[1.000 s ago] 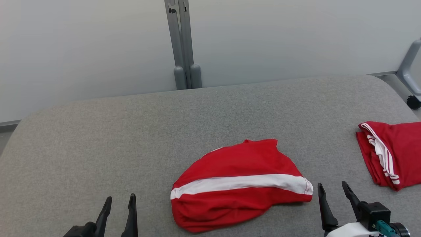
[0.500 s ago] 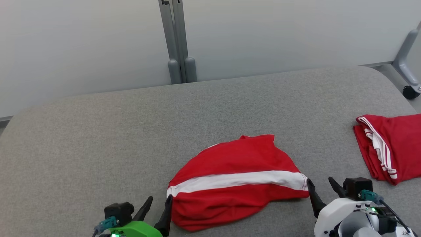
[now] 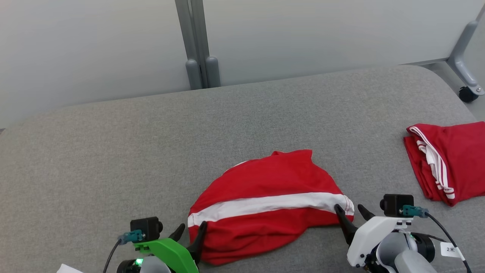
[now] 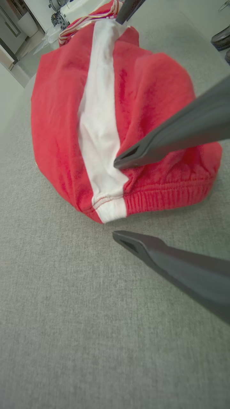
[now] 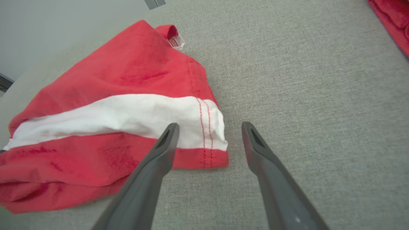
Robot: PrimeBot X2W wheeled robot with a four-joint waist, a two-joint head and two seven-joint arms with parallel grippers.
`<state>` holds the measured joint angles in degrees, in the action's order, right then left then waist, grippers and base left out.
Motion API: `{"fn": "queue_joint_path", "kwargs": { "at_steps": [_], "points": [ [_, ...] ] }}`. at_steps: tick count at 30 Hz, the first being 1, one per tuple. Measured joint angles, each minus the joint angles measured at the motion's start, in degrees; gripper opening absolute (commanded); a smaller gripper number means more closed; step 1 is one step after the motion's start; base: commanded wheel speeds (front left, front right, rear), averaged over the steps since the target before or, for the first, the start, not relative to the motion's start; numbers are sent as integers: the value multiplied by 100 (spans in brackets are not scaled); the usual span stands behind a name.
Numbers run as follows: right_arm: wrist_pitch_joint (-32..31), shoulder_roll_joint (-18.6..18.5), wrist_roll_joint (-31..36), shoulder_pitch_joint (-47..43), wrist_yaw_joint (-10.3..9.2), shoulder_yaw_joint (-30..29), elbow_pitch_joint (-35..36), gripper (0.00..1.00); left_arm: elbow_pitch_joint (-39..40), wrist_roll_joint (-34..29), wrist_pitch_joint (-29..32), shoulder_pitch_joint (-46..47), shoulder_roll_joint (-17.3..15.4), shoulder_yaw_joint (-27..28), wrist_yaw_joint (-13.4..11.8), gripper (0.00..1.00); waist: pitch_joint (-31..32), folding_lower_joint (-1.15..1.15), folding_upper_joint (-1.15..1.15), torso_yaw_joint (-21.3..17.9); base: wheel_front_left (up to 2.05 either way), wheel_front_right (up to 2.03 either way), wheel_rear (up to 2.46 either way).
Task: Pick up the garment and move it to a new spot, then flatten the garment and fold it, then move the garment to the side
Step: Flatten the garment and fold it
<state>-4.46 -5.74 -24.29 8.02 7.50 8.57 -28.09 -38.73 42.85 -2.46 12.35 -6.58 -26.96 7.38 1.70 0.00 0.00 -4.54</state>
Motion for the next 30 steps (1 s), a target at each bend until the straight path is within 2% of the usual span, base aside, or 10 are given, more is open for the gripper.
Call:
{"fn": "queue_joint_path", "kwargs": {
  "at_steps": [18, 19, 21, 22, 24, 25, 26, 27, 29, 30],
  "points": [
    [103, -229, -606, 302, 0, 896, -122, 100, -460, 405, 83, 382, 16, -269, 0, 100, -16, 0, 0, 3, 0, 0, 0],
    [109, -236, -633, 304, 0, 920, -126, 100, -485, 414, 86, 383, 18, -278, 0, 97, -13, 0, 0, 6, 0, 0, 0],
    [130, -260, -660, 315, 0, 957, -136, 100, -527, 445, 90, 387, 20, -298, 0, 79, -11, 0, 0, 10, 0, 0, 0],
    [147, -272, -673, 318, 0, 969, -138, 100, -542, 446, 92, 389, 22, -310, 0, 78, -12, 0, 0, 13, 0, 0, 0],
    [171, -297, -690, 339, 0, 987, -158, 100, -568, 461, 92, 394, 31, -353, 0, 62, -14, 0, 0, 21, 0, 0, 0],
    [189, -309, -691, 359, 0, 994, -169, 90, -578, 474, 92, 398, 37, -380, 0, 49, -16, 0, 0, 25, 0, 0, 0],
    [204, -320, -689, 383, 0, 1002, -183, 53, -579, 490, 88, 404, 40, -402, 0, 31, -17, 0, 0, 27, 0, 0, 0],
    [211, -338, -686, 409, 0, 1016, -194, 27, -575, 501, 79, 414, 41, -435, 0, 0, -20, 0, 0, 32, 0, 0, 0],
    [268, -359, -655, 414, 0, 1038, -207, 0, -554, 549, 24, 428, 47, -481, 0, 0, -22, 0, 0, 36, 0, 0, 0],
    [327, -361, -623, 415, 0, 1037, -198, 0, -520, 590, -30, 436, 46, -501, 0, 0, -22, 0, 0, 36, 0, 0, 0]
  ]
}}
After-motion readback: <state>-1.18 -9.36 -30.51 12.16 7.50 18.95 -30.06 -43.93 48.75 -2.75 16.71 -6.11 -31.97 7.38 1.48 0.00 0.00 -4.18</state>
